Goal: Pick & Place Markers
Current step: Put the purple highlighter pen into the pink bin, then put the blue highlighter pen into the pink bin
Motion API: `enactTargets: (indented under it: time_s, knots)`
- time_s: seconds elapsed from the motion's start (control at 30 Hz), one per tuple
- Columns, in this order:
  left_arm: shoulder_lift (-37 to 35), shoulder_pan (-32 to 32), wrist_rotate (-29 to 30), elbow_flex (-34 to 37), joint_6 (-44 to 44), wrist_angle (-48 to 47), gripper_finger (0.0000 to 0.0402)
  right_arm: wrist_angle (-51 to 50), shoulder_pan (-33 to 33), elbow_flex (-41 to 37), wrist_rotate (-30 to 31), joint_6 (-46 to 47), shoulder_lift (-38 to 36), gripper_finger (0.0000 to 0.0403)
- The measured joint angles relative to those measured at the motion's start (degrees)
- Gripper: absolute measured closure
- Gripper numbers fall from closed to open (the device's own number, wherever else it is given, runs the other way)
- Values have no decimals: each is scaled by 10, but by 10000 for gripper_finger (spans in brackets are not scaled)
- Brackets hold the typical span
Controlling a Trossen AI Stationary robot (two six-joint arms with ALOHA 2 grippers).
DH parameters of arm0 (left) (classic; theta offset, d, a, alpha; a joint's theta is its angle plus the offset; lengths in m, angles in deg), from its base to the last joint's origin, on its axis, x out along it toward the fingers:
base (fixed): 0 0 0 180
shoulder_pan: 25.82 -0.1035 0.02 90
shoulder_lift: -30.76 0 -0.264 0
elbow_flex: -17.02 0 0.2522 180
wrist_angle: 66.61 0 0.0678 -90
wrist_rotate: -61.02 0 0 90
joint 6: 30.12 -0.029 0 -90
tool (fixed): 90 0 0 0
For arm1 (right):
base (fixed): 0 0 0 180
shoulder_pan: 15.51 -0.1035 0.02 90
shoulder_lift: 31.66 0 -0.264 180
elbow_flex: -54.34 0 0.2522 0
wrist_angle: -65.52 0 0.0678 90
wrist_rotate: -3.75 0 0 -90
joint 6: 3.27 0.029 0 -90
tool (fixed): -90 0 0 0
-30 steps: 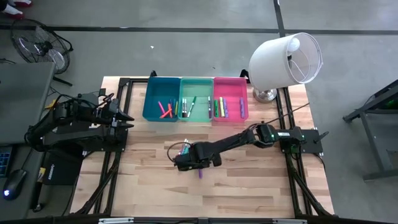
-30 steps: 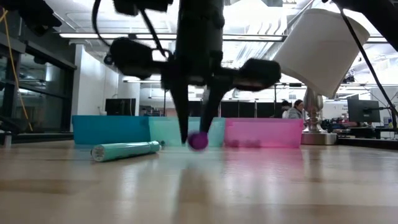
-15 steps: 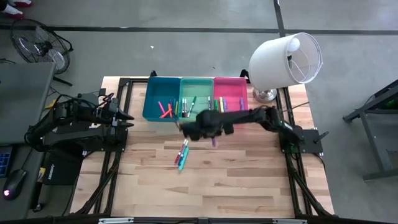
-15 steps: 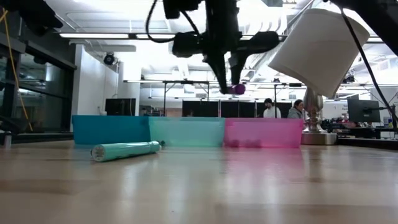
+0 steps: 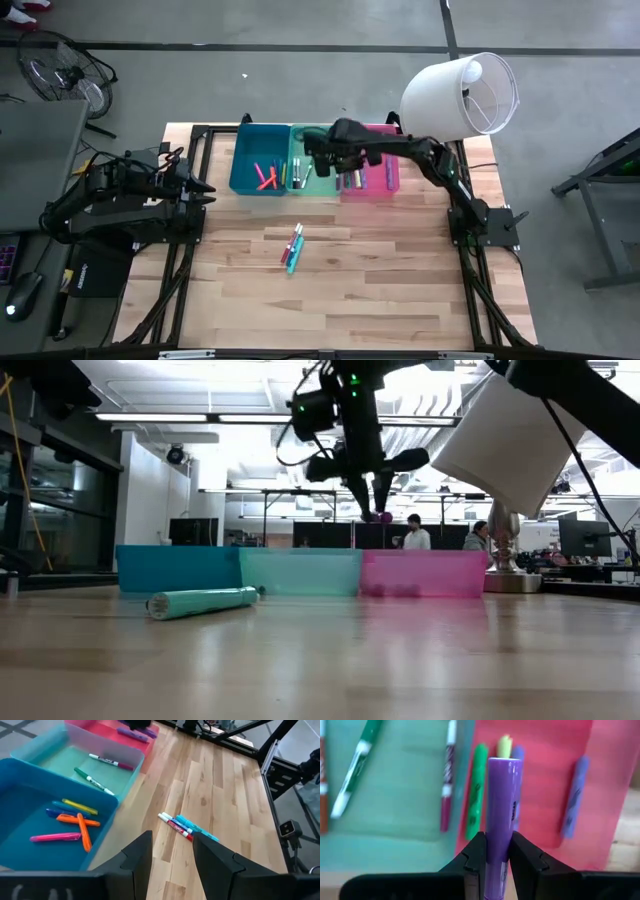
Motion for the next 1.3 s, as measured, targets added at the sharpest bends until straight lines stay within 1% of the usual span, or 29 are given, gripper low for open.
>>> enactTargets:
  time_s: [0.1,0.2,0.37,0.47,0.57,0.7,0.83,1.0,1.07,1.23,1.3]
  knots:
    - [0,0,0,0,11,0,262,0,30,0,-1,-25,0,350]
    - [0,0,0,0,13,0,262,0,52,0,4,-30,0,350]
    - [0,0,3,0,18,0,262,1,72,-1,9,-30,0,350]
    - [0,0,13,0,25,0,262,14,73,-29,13,-16,0,350]
    - [0,0,22,0,28,0,262,33,70,-74,3,-7,0,350]
    - [0,0,21,0,28,0,262,43,65,-128,0,37,1,350]
    - [0,0,21,0,28,0,262,67,61,-164,-3,44,1,350]
    - [0,0,21,0,28,0,262,94,61,-188,-17,42,1,350]
    - [0,0,21,0,28,0,262,102,60,-193,-25,33,1,334]
    - [0,0,21,0,28,0,262,106,56,-194,-26,30,1,243]
    - [0,0,21,0,28,0,262,106,56,-194,-26,23,1,216]
